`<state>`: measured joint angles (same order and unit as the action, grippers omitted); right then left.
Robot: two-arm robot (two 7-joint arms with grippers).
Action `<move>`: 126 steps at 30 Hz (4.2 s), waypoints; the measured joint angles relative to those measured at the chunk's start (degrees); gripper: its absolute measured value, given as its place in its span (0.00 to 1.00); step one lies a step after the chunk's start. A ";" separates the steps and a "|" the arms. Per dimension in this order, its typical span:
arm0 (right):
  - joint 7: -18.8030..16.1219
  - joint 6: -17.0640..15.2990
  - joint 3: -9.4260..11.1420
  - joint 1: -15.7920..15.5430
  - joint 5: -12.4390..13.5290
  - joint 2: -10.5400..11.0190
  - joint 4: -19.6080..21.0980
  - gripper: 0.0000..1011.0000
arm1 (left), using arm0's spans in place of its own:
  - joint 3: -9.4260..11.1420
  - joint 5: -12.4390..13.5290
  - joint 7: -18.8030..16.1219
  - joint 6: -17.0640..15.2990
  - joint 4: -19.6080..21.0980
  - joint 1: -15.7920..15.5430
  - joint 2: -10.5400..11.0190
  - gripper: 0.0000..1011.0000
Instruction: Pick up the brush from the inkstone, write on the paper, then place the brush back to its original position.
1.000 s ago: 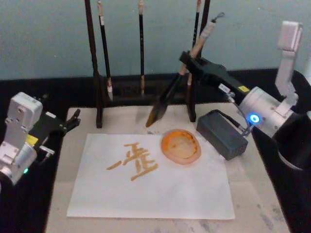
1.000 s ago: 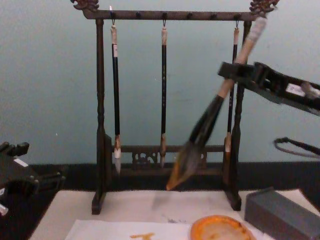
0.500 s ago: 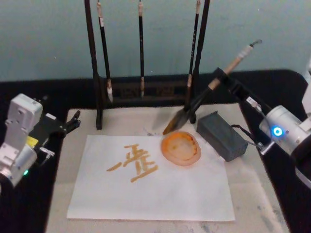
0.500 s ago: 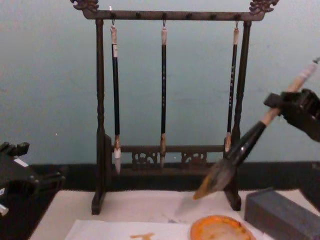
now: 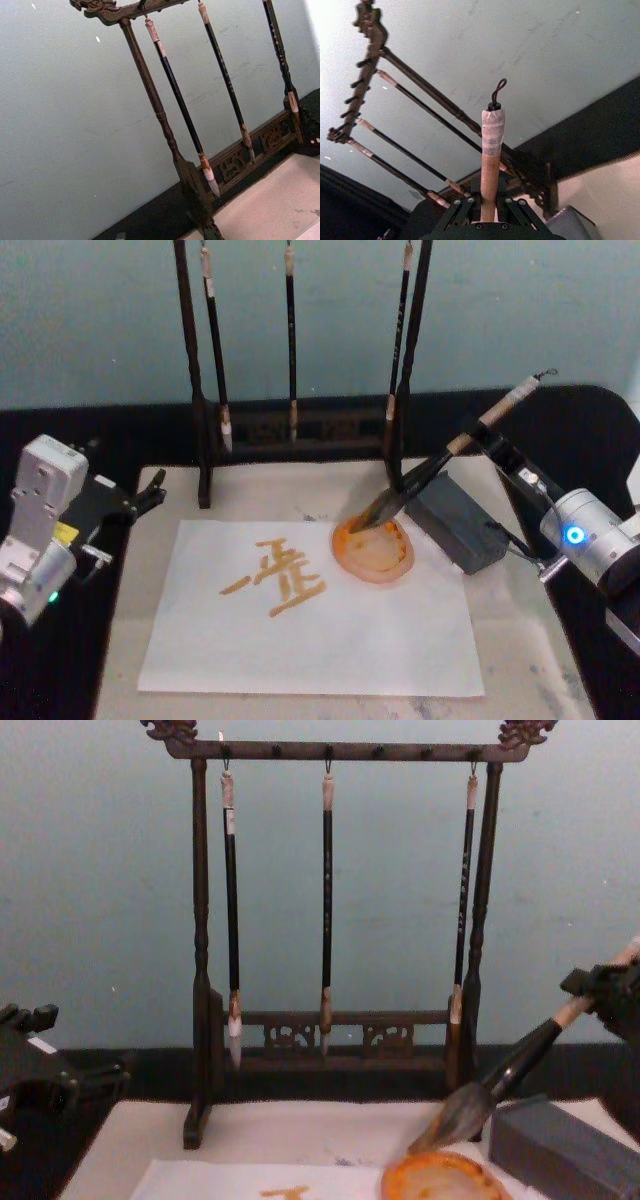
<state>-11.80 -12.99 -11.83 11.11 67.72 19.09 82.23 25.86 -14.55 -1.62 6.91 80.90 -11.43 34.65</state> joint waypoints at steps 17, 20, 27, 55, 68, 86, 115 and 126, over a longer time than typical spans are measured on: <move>2.52 2.84 -1.25 -0.29 2.18 -0.27 -2.73 0.17 | 0.00 0.00 0.00 0.00 0.00 0.00 0.00 1.00; 2.86 3.31 -1.66 -0.16 2.32 -0.16 -3.11 0.17 | 0.00 0.00 0.00 0.00 0.00 0.00 0.00 1.00; 3.15 4.16 -2.60 0.18 2.96 0.09 -4.10 0.17 | 0.00 0.00 0.00 0.00 0.00 0.00 0.00 1.00; 3.87 6.12 -5.94 1.84 5.72 1.23 -6.06 0.17 | 0.00 0.00 0.00 0.00 0.00 0.00 0.00 1.00; 3.81 6.10 -5.82 1.79 5.70 1.18 -6.02 0.30 | 0.00 0.00 0.00 0.00 0.00 0.00 0.00 1.00; 3.73 6.03 -5.75 1.73 5.65 1.14 -5.95 0.86 | 0.00 0.00 0.00 0.00 0.00 0.00 0.00 1.00; 3.74 6.03 -5.78 1.73 5.62 1.16 -5.96 0.99 | 0.00 0.00 0.00 0.00 0.00 0.00 0.00 1.00; 4.92 7.02 -6.21 0.36 7.48 2.77 -4.37 0.99 | 0.00 0.00 0.00 0.00 0.00 0.00 0.00 1.00</move>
<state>-6.88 -5.98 -18.04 11.48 75.20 21.86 77.86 25.86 -14.55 -1.62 6.91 80.90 -11.43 34.64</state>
